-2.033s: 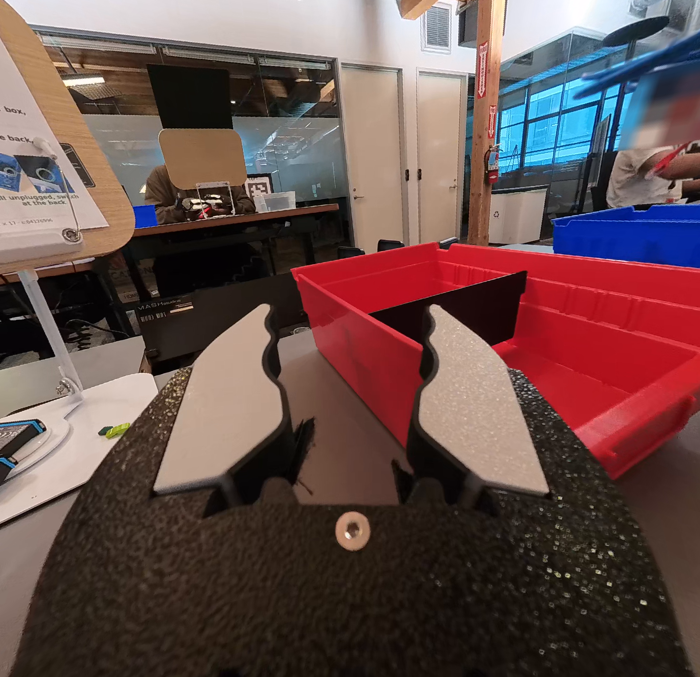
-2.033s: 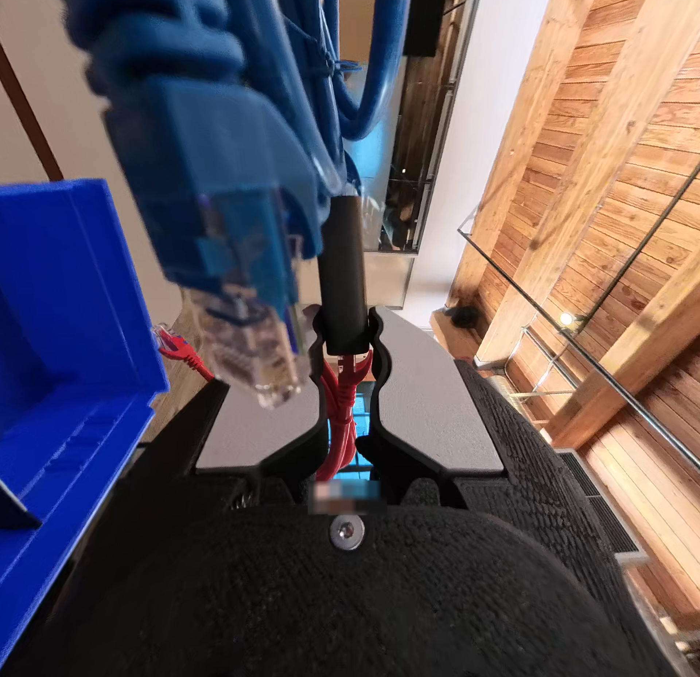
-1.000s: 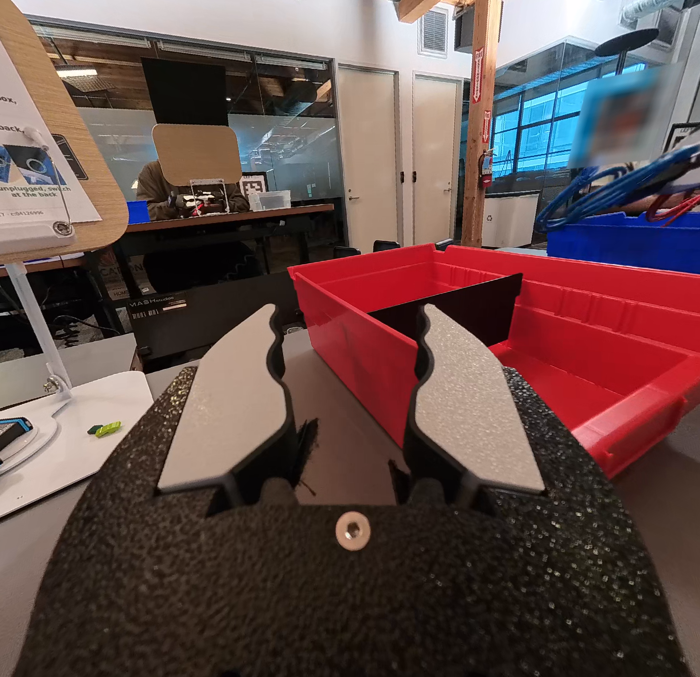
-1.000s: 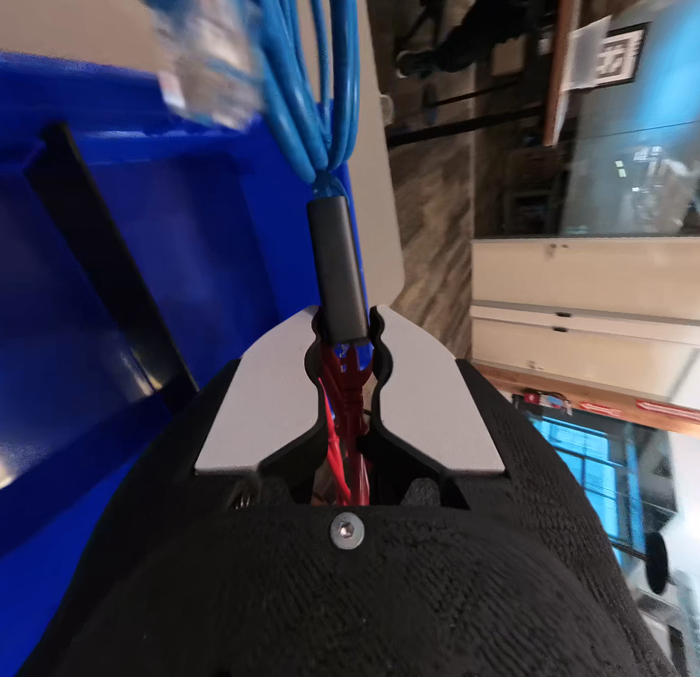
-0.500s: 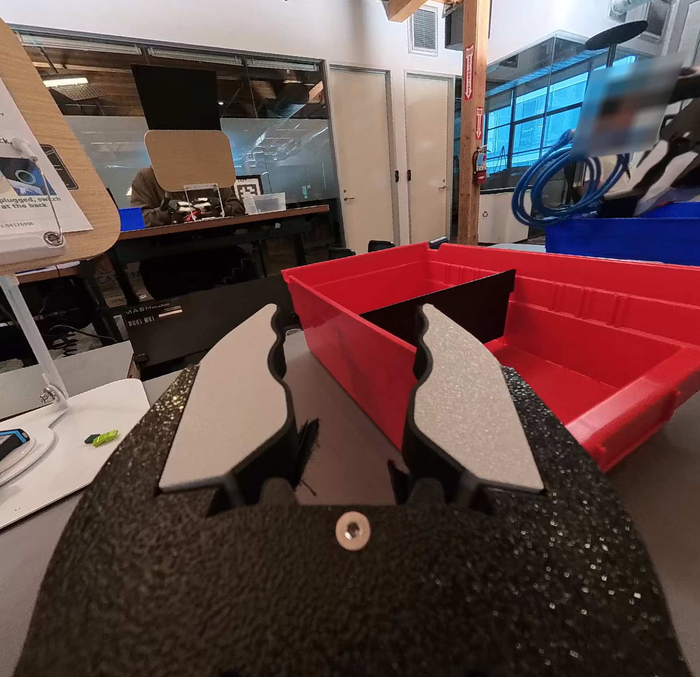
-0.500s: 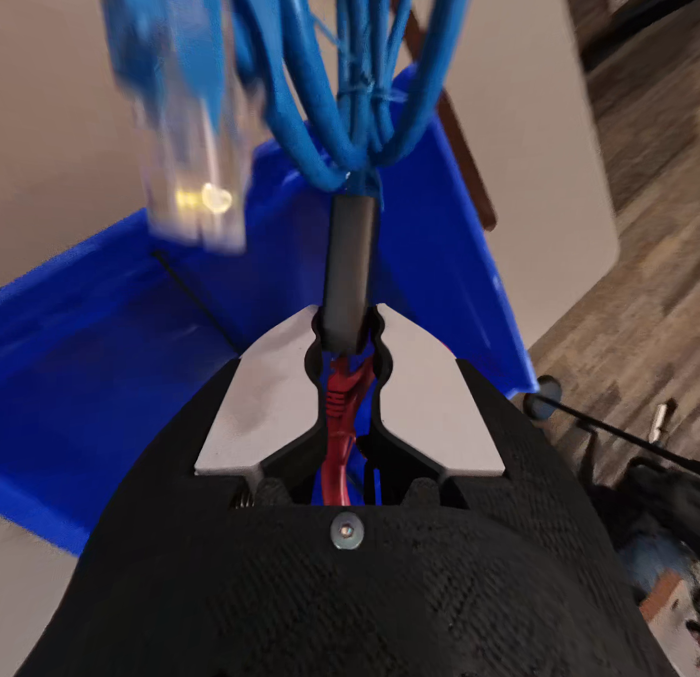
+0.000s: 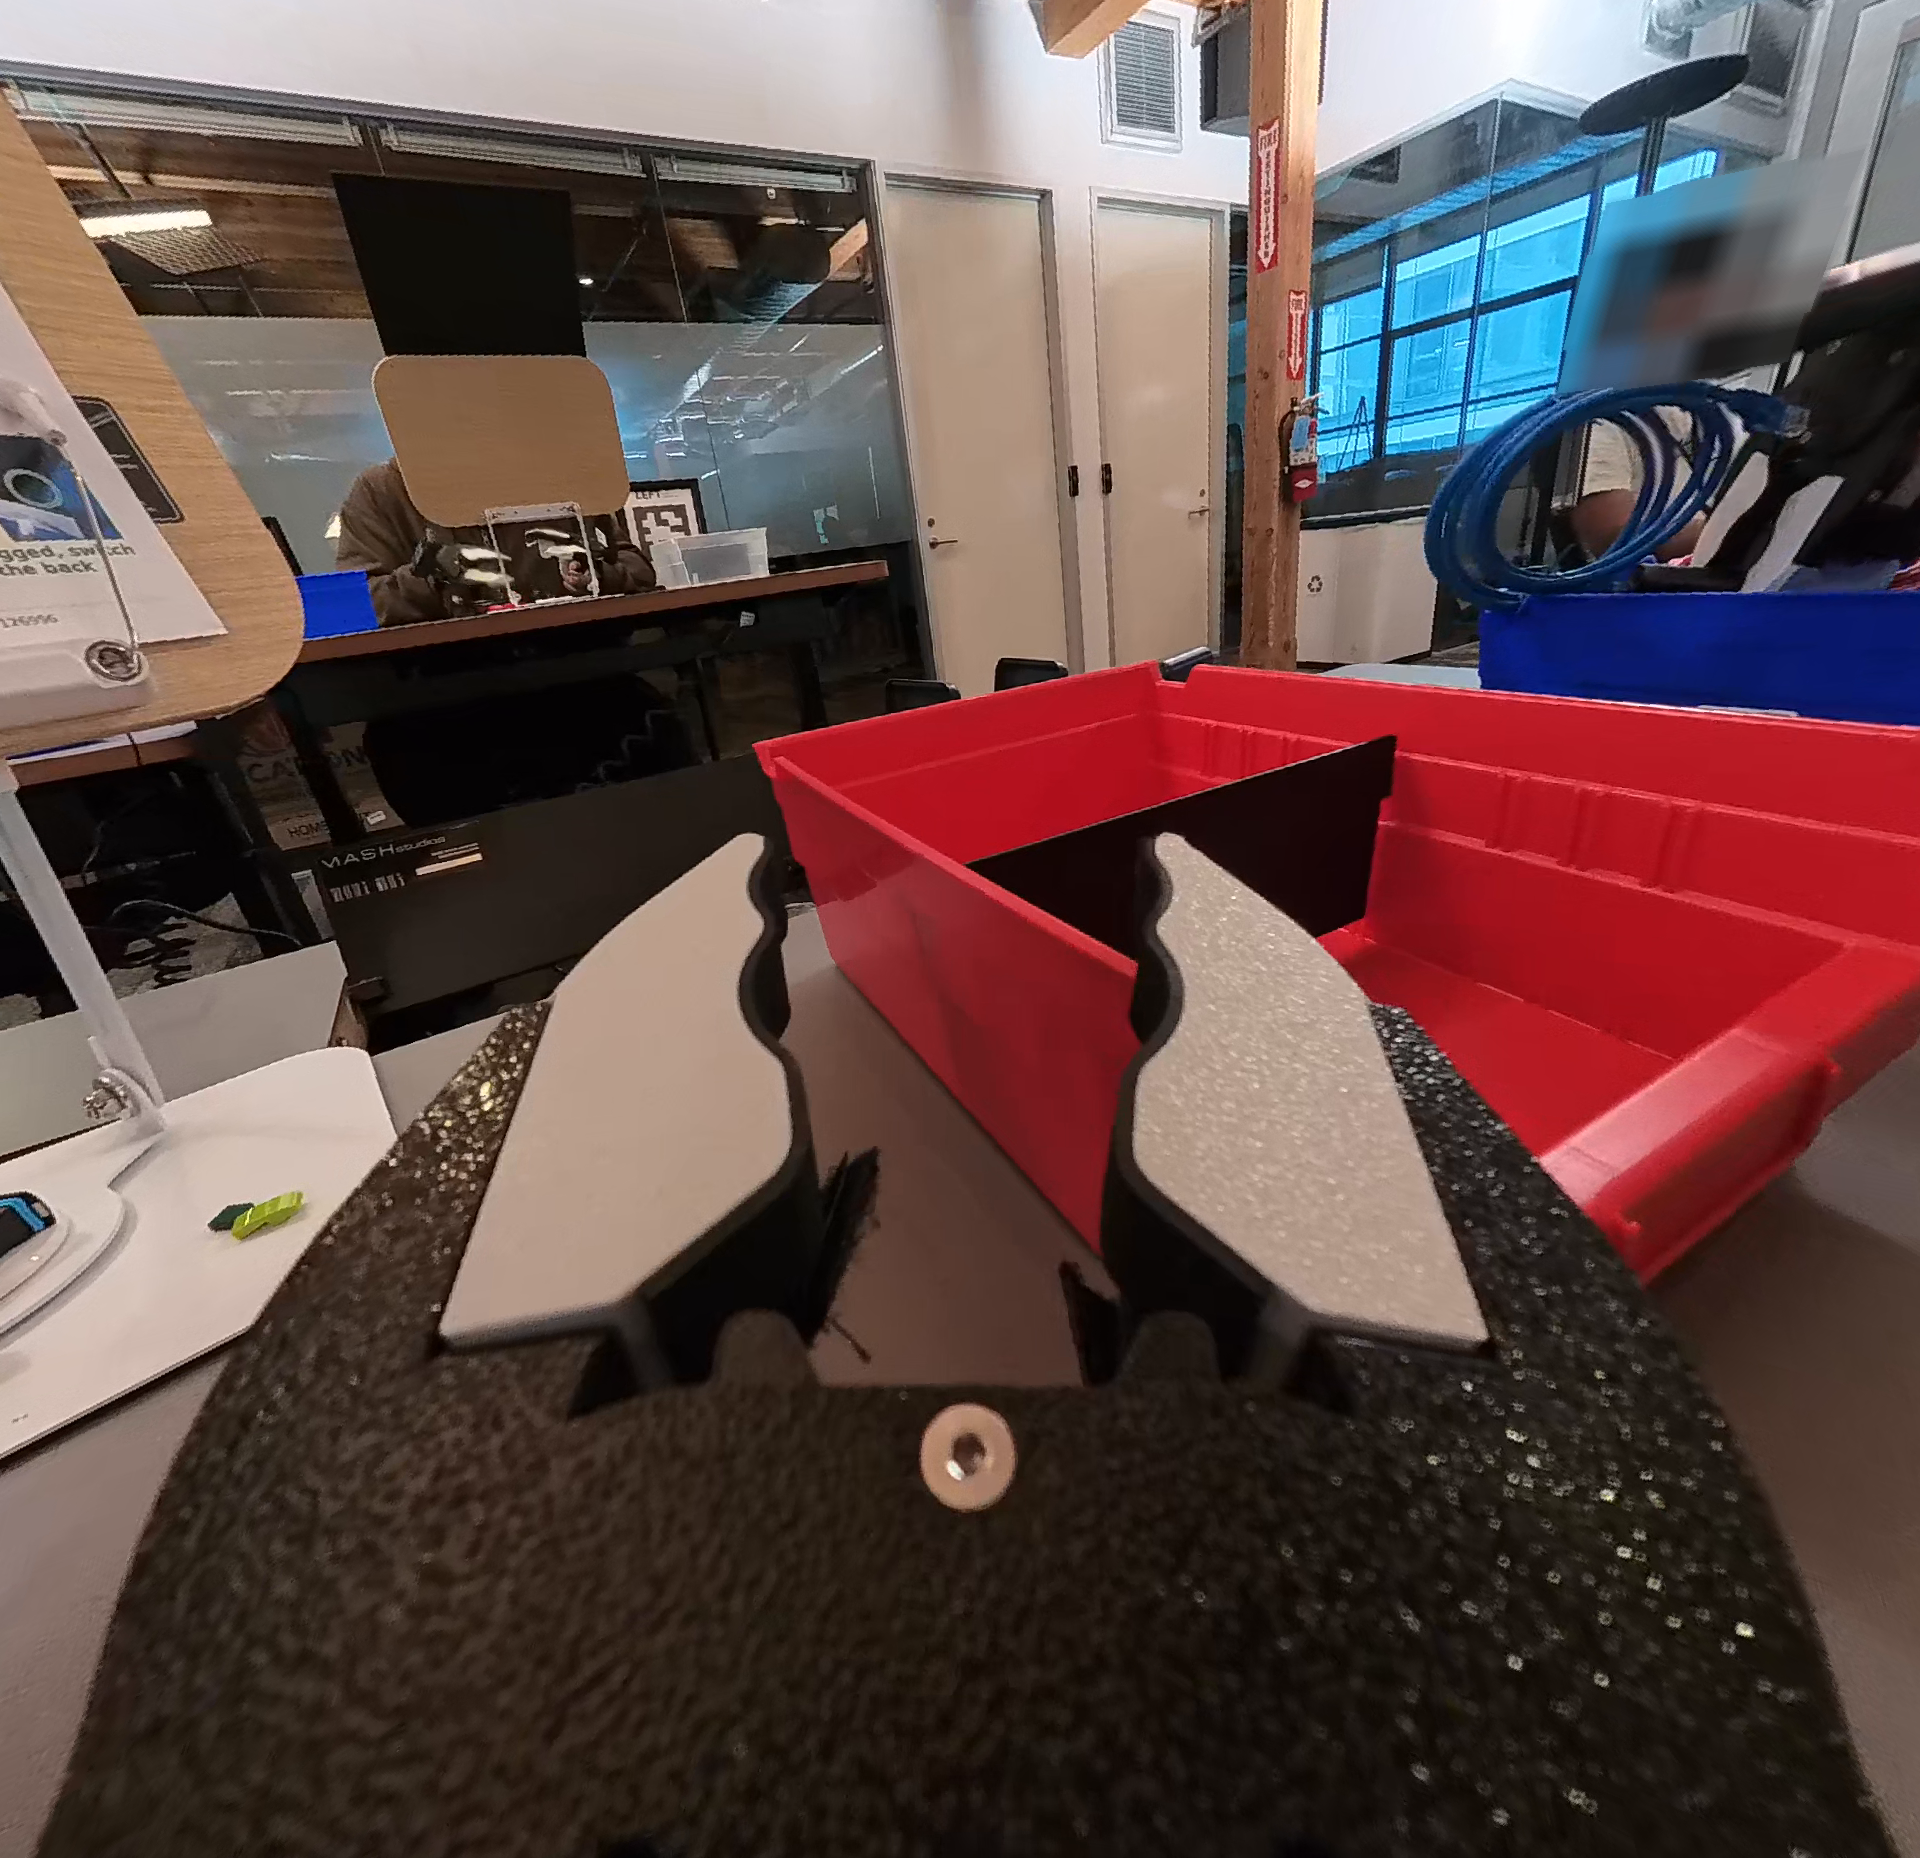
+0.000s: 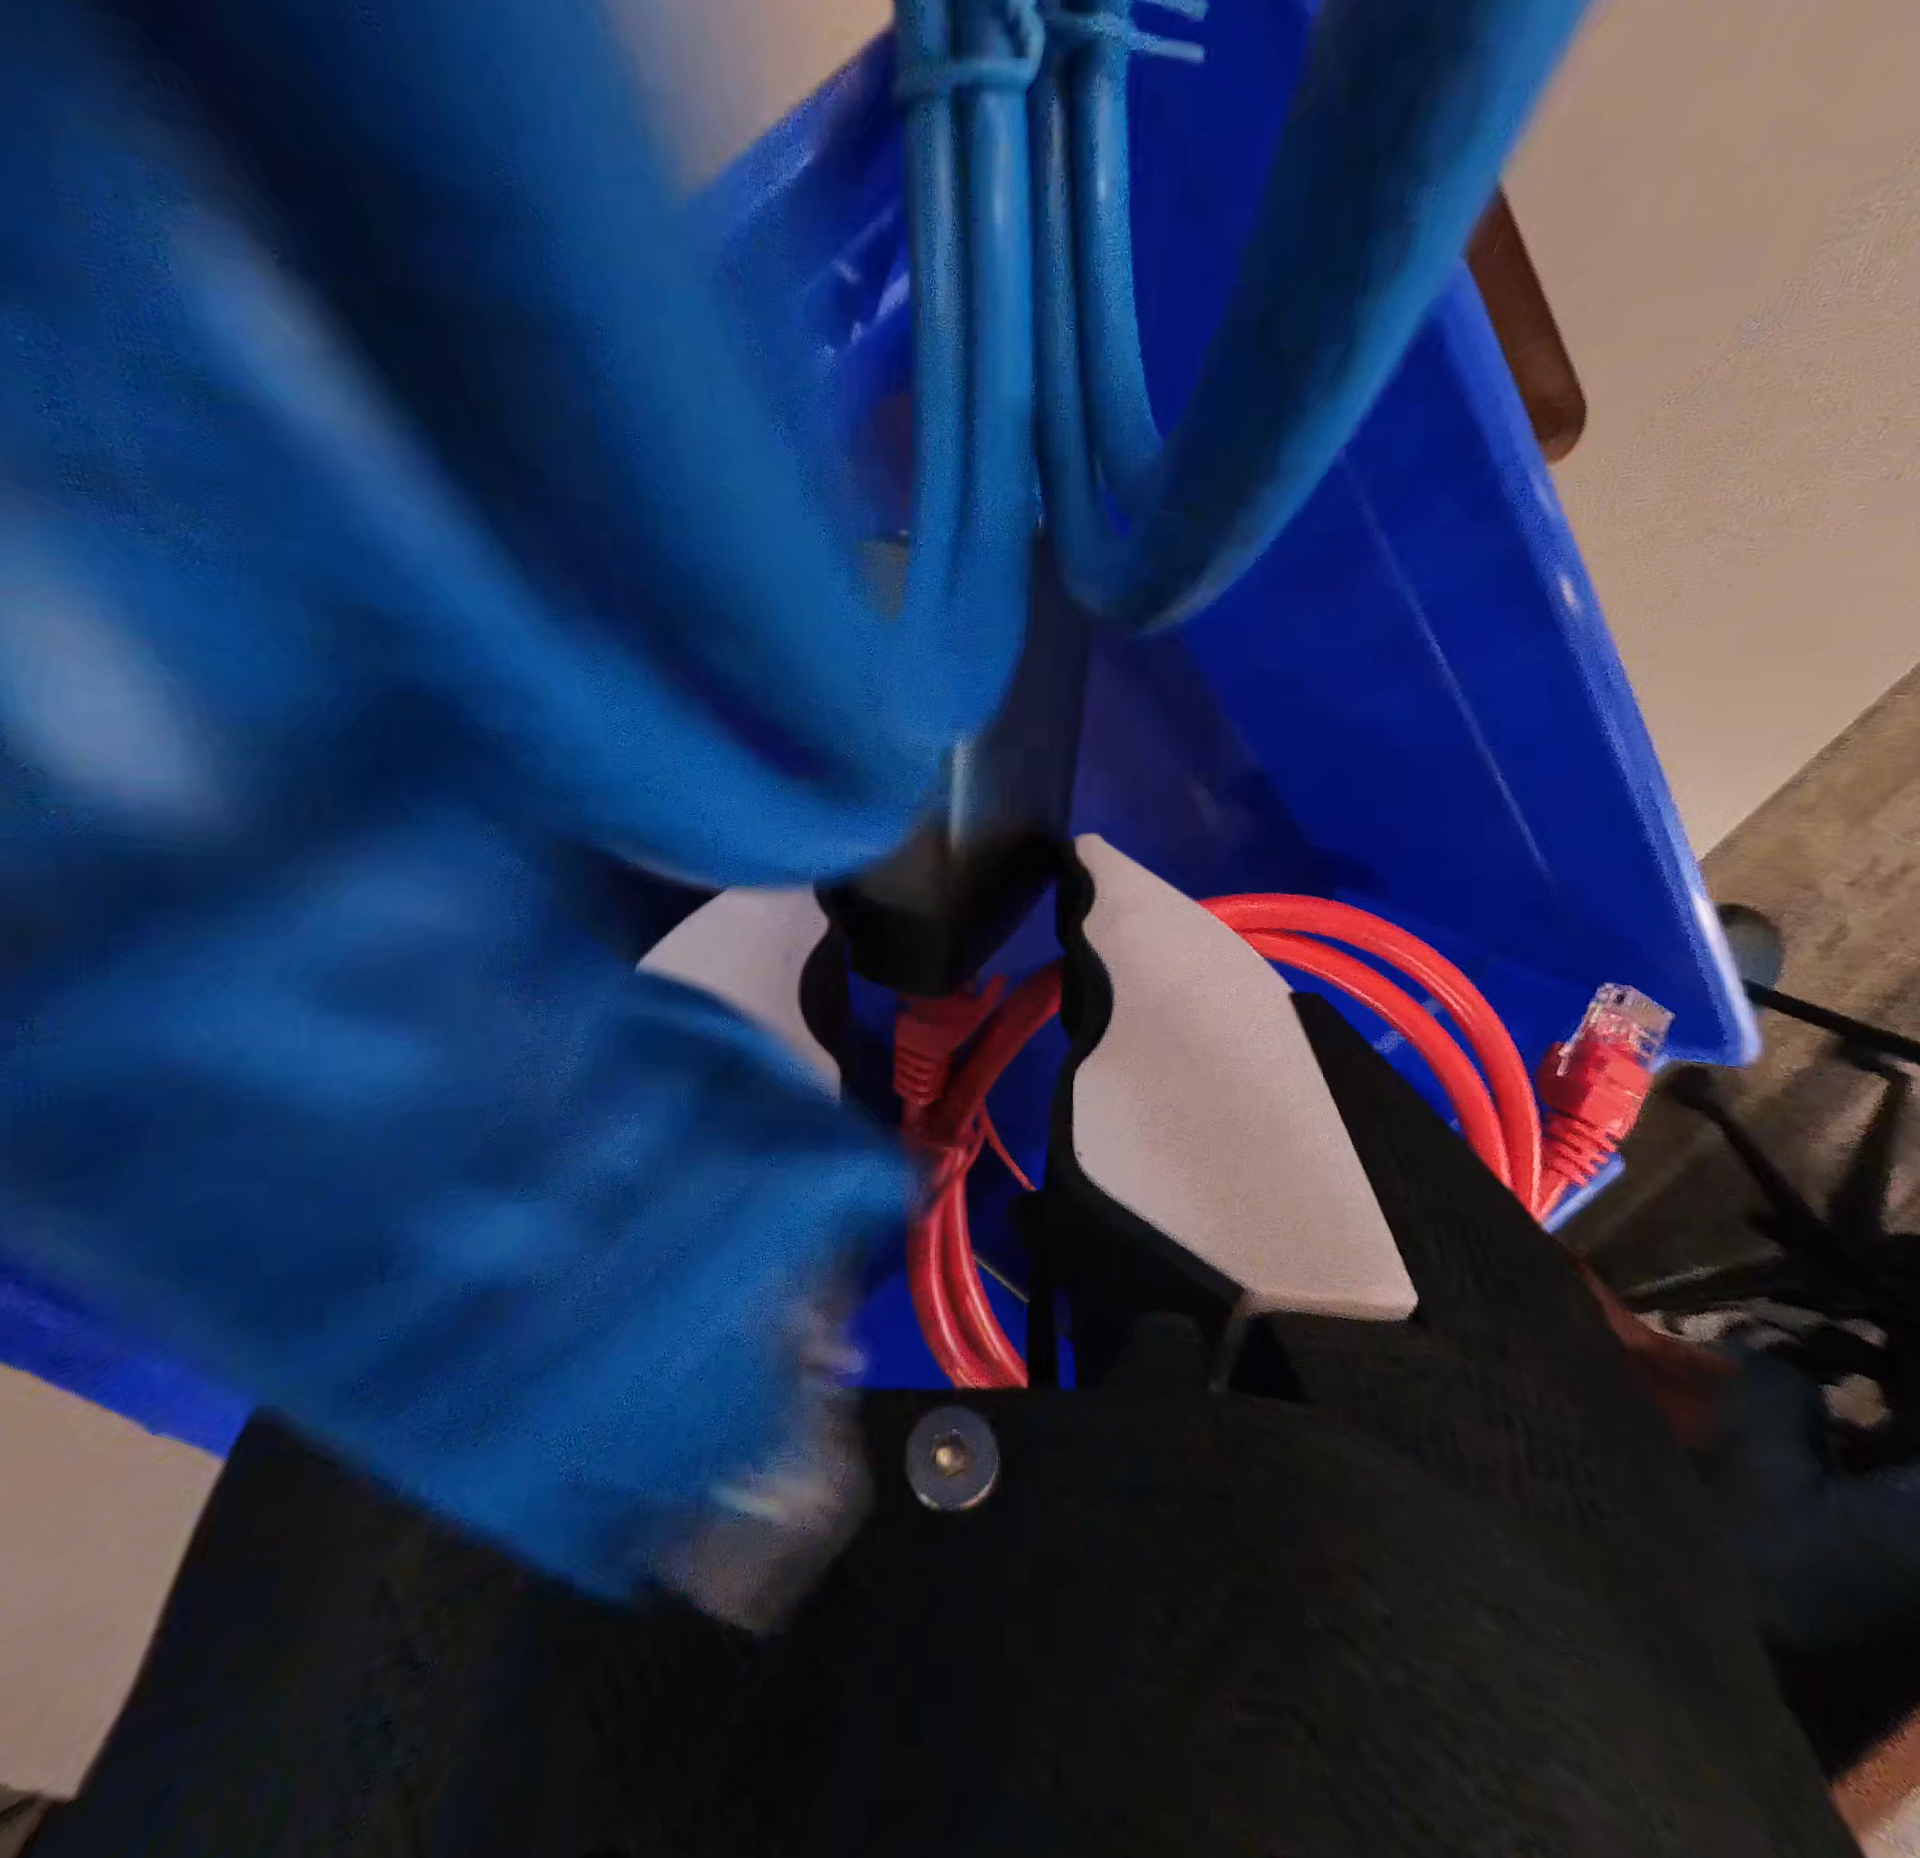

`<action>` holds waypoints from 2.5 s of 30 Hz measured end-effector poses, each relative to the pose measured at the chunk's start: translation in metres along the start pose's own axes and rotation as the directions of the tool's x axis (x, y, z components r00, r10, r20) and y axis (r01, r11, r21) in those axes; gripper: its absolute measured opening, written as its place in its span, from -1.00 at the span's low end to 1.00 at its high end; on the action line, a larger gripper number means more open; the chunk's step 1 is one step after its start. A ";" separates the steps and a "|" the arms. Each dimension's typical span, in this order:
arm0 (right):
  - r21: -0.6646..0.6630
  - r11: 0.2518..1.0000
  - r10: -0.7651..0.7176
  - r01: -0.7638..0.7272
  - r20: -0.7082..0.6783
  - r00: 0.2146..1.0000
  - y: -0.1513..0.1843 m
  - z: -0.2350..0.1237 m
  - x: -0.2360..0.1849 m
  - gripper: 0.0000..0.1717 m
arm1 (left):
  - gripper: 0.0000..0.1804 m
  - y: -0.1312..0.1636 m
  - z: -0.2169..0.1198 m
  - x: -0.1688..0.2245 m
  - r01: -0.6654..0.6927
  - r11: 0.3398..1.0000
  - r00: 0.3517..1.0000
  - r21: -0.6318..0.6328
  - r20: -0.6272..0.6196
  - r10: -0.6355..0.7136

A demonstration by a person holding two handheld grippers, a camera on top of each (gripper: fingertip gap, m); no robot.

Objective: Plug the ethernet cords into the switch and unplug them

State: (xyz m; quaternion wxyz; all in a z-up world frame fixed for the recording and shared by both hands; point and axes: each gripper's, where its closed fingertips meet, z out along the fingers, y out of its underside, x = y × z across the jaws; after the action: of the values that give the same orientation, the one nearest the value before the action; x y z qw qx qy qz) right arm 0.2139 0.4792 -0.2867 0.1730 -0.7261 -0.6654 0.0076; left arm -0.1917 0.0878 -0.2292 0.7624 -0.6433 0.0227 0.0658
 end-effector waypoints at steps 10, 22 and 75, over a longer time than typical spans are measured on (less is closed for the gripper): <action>0.021 1.000 -0.019 0.020 -0.068 0.997 -0.001 -0.022 0.003 -0.44 | -0.29 0.000 0.000 0.000 0.010 1.000 1.000 -0.001 -0.002 -0.010; -0.089 0.995 -0.037 0.036 -0.013 0.999 0.001 -0.010 0.000 -0.60 | -0.30 0.000 0.000 0.000 0.014 1.000 1.000 -0.004 -0.004 -0.014; 0.487 0.852 0.470 -0.193 -0.547 0.693 0.026 -0.112 -0.133 -0.38 | -0.31 0.016 -0.004 0.043 0.044 0.772 0.986 -0.634 -0.095 -0.134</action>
State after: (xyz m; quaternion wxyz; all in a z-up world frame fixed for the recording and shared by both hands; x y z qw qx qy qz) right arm 0.2510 0.3215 -0.2176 0.5293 -0.7428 -0.4024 -0.0788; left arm -0.1511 0.0896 -0.2502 0.5022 -0.8644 0.0203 -0.0104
